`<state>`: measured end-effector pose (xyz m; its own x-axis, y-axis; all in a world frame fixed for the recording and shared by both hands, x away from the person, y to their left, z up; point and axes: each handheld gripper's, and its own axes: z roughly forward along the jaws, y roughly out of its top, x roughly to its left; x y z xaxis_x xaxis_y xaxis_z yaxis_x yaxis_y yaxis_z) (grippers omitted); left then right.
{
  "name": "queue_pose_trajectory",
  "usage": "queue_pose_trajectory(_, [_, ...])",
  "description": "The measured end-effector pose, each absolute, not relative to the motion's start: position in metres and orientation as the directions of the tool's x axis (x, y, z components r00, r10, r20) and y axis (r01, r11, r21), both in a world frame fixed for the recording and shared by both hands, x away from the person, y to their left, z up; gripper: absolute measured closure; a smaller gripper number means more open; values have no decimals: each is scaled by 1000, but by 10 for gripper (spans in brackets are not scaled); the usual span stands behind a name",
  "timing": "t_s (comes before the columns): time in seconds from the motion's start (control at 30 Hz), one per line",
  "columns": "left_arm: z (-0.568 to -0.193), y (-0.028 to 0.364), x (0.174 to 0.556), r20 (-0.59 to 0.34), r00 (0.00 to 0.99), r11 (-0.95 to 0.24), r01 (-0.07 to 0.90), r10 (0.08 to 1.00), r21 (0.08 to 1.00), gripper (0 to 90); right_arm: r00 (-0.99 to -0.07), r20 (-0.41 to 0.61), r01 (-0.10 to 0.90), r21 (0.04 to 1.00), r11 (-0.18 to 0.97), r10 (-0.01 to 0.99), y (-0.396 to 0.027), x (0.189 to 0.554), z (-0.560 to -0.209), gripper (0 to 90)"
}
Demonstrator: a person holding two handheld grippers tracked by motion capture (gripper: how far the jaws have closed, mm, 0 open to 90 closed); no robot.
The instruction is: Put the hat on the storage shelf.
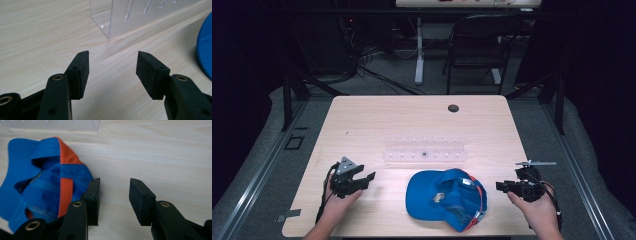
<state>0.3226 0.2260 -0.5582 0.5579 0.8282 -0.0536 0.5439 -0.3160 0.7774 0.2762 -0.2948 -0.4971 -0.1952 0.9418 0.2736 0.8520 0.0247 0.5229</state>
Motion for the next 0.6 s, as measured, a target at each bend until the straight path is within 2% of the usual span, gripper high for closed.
queue_pose_trajectory(0.2, [-559, 225, 323, -53, 554, -316, 548, 831, 775, 448, -229, 401, 885, 465, 18, 887, -288, 275, -494, 619])
queue_pose_trajectory(0.3, [-559, 226, 323, -54, 553, -314, 548, 831, 776, 448, -242, 429, 889, 458, 22, 870, -284, 275, -494, 617])
queue_pose_trajectory(0.6, [-559, 225, 323, -47, 557, -322, 545, 829, 774, 448, -276, 437, 897, 436, 67, 856, -271, 271, -507, 603])
